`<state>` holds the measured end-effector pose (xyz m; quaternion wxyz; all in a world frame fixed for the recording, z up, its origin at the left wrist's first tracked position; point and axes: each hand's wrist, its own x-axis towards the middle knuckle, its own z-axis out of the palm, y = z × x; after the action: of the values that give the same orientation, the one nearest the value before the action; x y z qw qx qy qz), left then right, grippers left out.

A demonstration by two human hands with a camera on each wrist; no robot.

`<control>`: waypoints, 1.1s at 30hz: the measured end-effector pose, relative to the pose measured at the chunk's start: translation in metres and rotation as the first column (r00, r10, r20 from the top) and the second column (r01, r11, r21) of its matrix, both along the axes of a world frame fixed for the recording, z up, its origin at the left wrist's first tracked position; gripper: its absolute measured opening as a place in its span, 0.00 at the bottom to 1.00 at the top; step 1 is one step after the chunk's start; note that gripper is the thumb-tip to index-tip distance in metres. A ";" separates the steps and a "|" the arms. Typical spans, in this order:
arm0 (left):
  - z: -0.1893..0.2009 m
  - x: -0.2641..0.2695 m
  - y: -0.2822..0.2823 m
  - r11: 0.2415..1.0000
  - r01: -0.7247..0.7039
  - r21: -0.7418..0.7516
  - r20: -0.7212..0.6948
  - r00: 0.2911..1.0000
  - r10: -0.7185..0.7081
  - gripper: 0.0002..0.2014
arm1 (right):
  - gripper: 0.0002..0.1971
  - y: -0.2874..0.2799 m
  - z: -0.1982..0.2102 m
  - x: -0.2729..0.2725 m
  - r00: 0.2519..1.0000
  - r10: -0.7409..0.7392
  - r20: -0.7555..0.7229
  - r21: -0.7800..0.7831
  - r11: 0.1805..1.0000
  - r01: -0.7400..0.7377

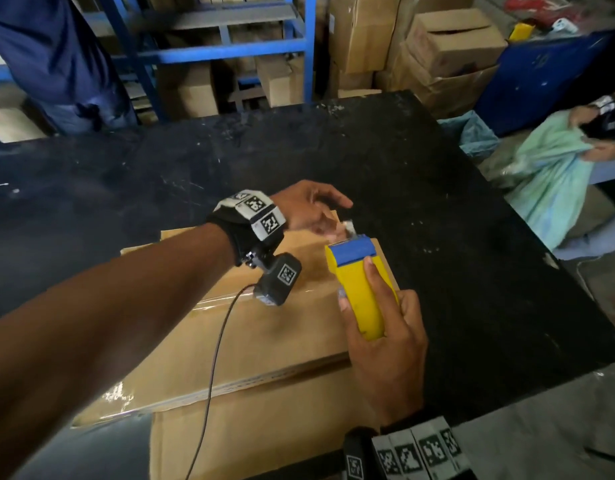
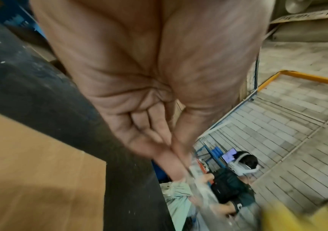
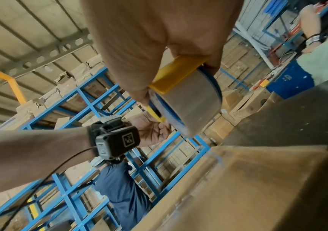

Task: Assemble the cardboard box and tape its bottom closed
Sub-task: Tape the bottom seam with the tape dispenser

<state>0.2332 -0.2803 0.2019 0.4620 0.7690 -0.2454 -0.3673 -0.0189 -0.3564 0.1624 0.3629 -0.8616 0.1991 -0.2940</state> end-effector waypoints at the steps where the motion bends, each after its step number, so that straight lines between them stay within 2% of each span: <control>1: 0.004 0.010 -0.003 0.998 -0.058 -0.014 0.035 0.998 0.059 0.19 | 0.32 -0.002 0.001 -0.001 0.999 -0.037 -0.015 0.005 0.999 0.037; 4: 0.012 0.050 -0.003 0.977 -0.212 -0.034 0.085 0.973 0.214 0.17 | 0.32 -0.011 0.003 -0.008 0.989 -0.094 -0.116 0.013 0.995 0.097; 7: 0.013 0.079 -0.002 0.979 -0.201 0.013 0.156 0.968 0.197 0.17 | 0.35 -0.007 0.002 -0.012 0.964 -0.062 -0.260 0.087 0.992 0.087; 10: -0.002 0.090 -0.017 0.985 -0.161 0.061 0.245 0.959 0.142 0.17 | 0.39 -0.003 -0.008 -0.002 0.972 -0.094 -0.213 0.018 0.995 0.100; 13: -0.029 0.103 -0.028 0.977 -0.181 0.113 0.286 0.948 0.142 0.17 | 0.38 -0.001 -0.016 0.012 0.969 -0.115 -0.216 0.021 0.992 0.123; 20: -0.078 0.120 -0.044 0.960 -0.187 0.210 0.279 0.952 0.124 0.19 | 0.36 -0.009 -0.033 0.033 0.972 -0.123 -0.198 0.038 0.990 0.133; 26: -0.101 0.125 -0.048 0.940 -0.160 0.302 0.276 0.958 0.074 0.20 | 0.32 -0.013 -0.041 0.042 0.969 -0.101 -0.227 0.043 0.993 0.113; 30: -0.118 0.126 -0.049 0.928 -0.109 0.356 0.181 0.982 0.046 0.17 | 0.31 -0.014 -0.048 0.039 0.970 -0.075 -0.233 0.053 0.995 0.090; 33: -0.127 0.125 -0.051 0.889 -0.085 0.450 0.202 0.979 -0.008 0.20 | 0.31 -0.013 -0.051 0.038 0.972 -0.073 -0.222 0.061 0.994 0.089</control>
<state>0.3579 -0.3311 0.0749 0.2491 0.8933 -0.1818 -0.3269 0.0186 -0.3696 0.1114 0.3566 -0.8665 0.2832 -0.2044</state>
